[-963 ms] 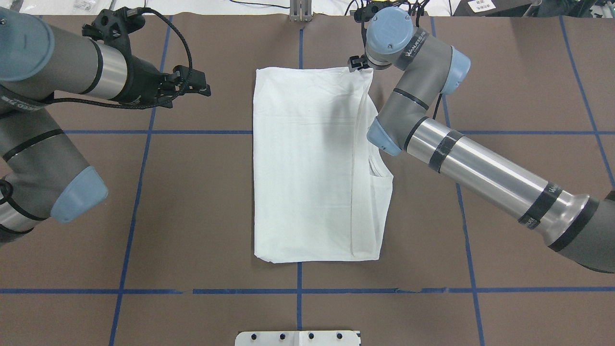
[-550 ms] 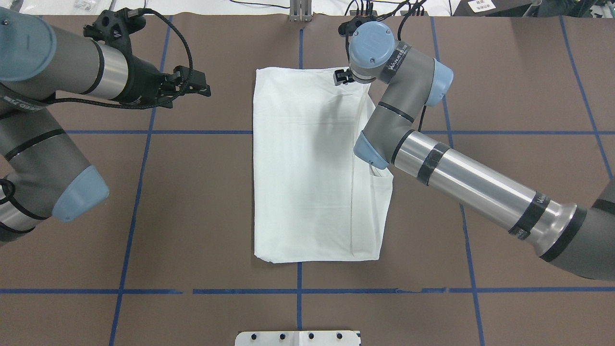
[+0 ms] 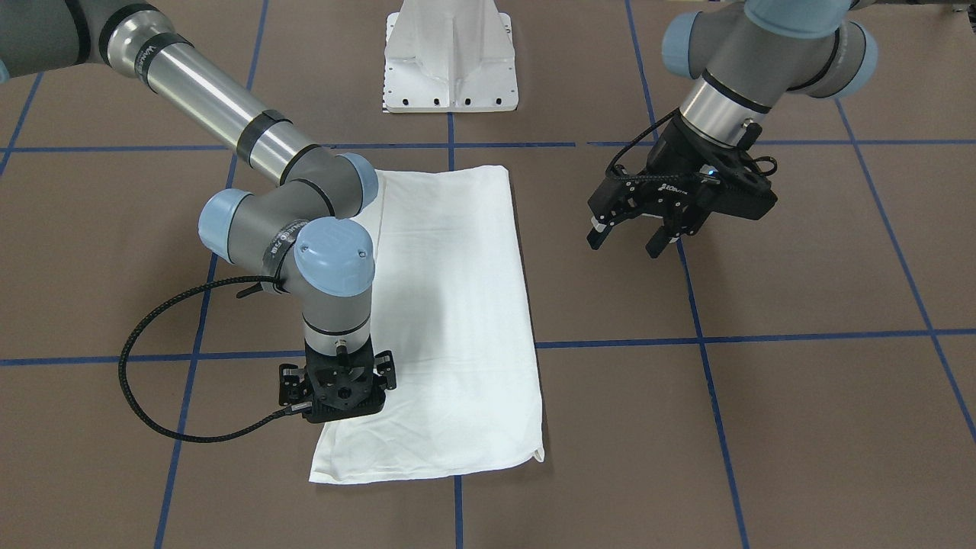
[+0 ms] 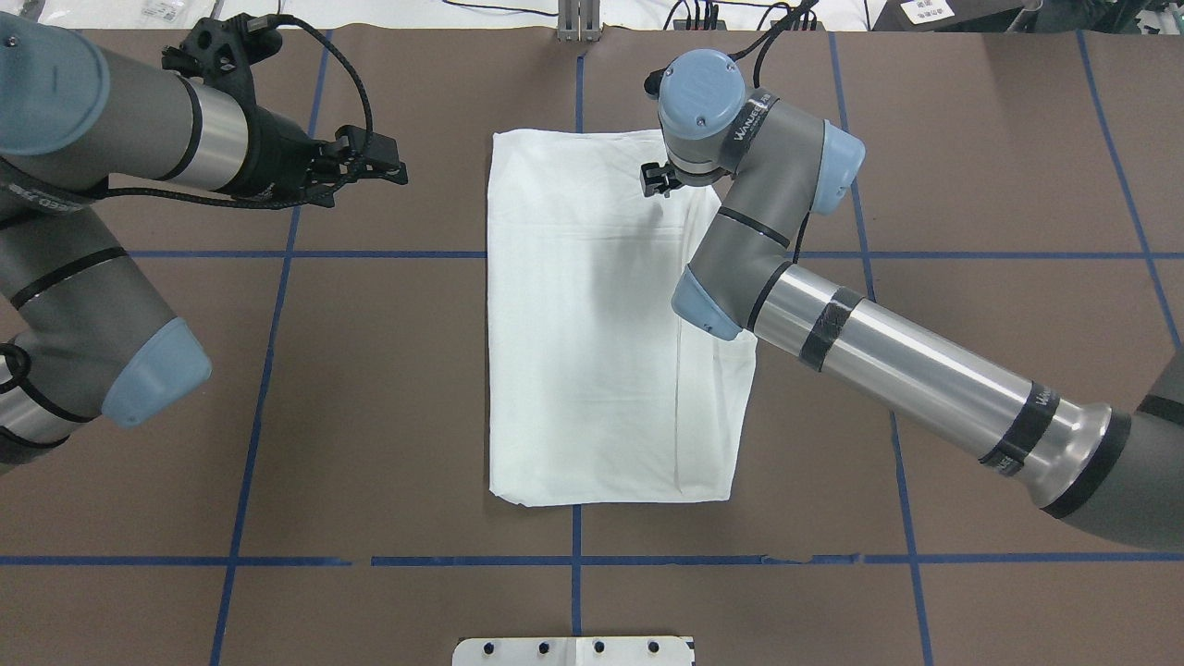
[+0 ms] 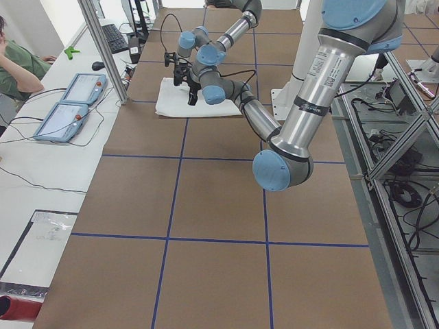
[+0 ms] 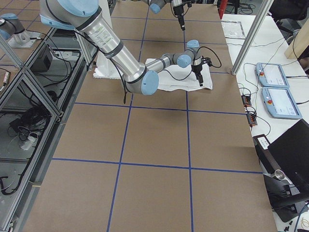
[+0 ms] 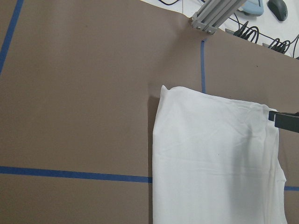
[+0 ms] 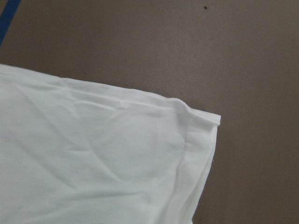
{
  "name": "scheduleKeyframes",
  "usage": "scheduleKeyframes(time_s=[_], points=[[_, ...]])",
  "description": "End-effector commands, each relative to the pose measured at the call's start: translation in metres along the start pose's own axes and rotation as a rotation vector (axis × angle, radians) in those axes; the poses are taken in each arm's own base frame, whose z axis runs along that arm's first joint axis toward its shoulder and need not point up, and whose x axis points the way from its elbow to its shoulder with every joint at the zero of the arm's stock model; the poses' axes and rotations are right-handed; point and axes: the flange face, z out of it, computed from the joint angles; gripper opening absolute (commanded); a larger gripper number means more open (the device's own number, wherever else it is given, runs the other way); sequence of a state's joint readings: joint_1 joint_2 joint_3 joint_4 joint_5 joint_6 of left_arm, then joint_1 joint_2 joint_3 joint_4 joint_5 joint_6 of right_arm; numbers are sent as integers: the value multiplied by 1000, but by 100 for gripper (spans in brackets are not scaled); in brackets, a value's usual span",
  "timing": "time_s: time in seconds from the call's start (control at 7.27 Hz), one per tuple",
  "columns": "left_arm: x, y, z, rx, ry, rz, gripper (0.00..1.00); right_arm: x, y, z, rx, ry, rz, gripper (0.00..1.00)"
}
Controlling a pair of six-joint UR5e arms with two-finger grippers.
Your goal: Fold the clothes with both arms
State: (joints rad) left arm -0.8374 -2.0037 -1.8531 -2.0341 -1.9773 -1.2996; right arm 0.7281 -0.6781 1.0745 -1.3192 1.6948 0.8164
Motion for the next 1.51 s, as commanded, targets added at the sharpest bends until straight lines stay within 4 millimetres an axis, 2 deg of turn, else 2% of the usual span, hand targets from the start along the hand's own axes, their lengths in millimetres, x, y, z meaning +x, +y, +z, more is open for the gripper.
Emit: scheduleKeyframes(time_s=[0.0,0.28,0.69,1.38], points=[[2,0,0,1,2,0,100,4,7,6,-66,19,-8,99],[2,0,0,-1,3,0,100,7,10,8,-136,24,6,99],[2,0,0,-1,3,0,100,20,4,-4,-221,23,3,99],[6,0,-1,1,9,3,100,18,7,-2,-220,28,-1,100]])
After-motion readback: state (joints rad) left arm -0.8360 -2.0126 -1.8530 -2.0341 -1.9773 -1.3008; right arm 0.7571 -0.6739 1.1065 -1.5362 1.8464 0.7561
